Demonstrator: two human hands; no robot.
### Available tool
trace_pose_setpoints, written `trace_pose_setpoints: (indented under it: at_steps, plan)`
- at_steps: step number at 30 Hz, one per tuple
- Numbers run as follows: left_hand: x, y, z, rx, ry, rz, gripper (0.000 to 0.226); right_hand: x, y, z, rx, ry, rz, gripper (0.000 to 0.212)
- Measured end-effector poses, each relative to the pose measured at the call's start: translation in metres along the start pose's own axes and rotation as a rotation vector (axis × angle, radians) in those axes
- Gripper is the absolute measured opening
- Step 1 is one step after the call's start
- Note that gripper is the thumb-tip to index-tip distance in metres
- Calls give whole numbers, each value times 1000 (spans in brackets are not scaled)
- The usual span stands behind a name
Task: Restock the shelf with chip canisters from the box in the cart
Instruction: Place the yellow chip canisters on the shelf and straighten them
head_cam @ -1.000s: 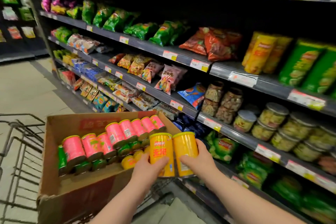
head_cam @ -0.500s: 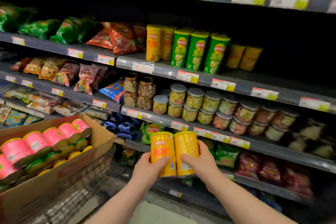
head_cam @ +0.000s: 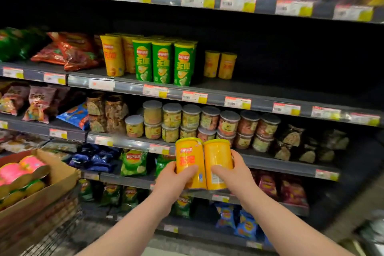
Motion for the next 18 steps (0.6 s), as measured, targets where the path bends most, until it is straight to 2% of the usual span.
trace_pose_setpoints:
  at_steps: [3, 8, 12, 16, 18]
  plan:
    - [19, -15, -12, -30, -34, 31, 19, -10, 10, -16, 22, 30, -21, 68]
    - [54, -42, -46, -85, -71, 86, 28, -37, 26, -58, 89, 75, -61, 69]
    - [92, -58, -81, -133, -117, 126, 24, -74, 32, -96, 157, 147, -53, 70]
    - [128, -61, -122, -159, -175, 147, 33, -112, 28, -134, 220, 210, -72, 68]
    - [141, -60, -142, -168, -202, 158, 30, -126, 20, -152, 232, 227, -79, 71]
Point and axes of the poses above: each hand's wrist, its own z-axis away from the middle knuckle, its own y-axis out of the back of the hand, x = y × z, the point moved 10 cm from there along -z, towards the middle knuckle, and after that the axes turned 15 degrees about x, right-handed, at the moved point
